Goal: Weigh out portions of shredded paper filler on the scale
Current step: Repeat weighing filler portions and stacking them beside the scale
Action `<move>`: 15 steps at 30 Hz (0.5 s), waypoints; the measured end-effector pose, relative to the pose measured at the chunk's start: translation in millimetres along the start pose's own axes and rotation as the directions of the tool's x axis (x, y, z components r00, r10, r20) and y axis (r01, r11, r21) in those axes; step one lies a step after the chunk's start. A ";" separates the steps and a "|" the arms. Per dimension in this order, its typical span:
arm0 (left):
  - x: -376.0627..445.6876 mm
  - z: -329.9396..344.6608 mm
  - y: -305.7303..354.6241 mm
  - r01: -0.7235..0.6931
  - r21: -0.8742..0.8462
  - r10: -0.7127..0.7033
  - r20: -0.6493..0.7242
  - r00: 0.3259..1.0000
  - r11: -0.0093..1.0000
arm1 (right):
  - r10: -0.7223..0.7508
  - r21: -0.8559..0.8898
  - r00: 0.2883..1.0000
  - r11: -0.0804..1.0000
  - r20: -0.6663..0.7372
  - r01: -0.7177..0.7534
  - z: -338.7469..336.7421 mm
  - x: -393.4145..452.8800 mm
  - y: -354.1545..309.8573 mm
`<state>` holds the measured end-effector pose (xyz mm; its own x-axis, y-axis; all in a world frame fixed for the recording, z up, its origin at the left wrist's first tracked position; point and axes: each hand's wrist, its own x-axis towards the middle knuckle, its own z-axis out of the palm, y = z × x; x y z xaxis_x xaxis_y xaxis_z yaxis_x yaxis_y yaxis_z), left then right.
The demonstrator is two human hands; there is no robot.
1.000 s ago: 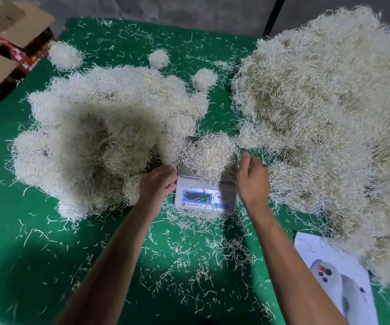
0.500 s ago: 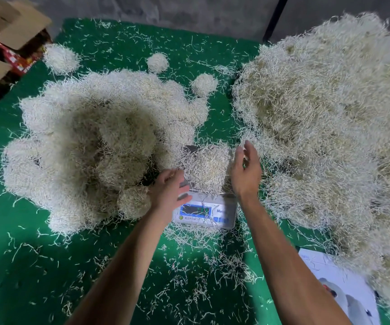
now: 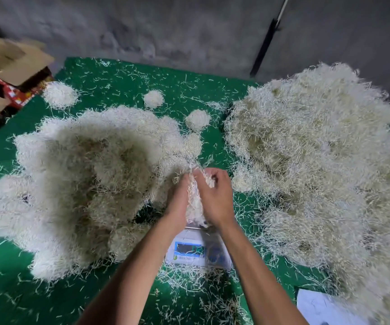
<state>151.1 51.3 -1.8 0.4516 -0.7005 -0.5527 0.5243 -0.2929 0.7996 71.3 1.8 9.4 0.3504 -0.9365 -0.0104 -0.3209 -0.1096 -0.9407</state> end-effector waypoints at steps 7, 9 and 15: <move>-13.3 6.2 -6.6 0.051 0.212 -0.035 -0.081 0.996 0.976 | 0.243 0.180 0.968 0.951 0.063 -0.251 -8.5 24.4 31.7; -15.8 13.9 -11.9 0.084 0.198 -0.056 -0.139 0.989 0.977 | 0.319 0.194 0.946 0.926 0.057 -0.324 -7.3 38.8 34.5; -20.6 34.3 6.6 0.048 -0.012 -0.049 -0.263 0.964 0.999 | 0.138 -0.178 0.989 0.976 0.045 -0.128 -2.2 78.5 20.2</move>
<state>120.5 41.5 22.9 0.5992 -0.4893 -0.6337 0.5542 -0.3178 0.7693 90.3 -74.7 -9.7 0.3418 -0.9269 -0.1548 -0.5144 -0.0466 -0.8563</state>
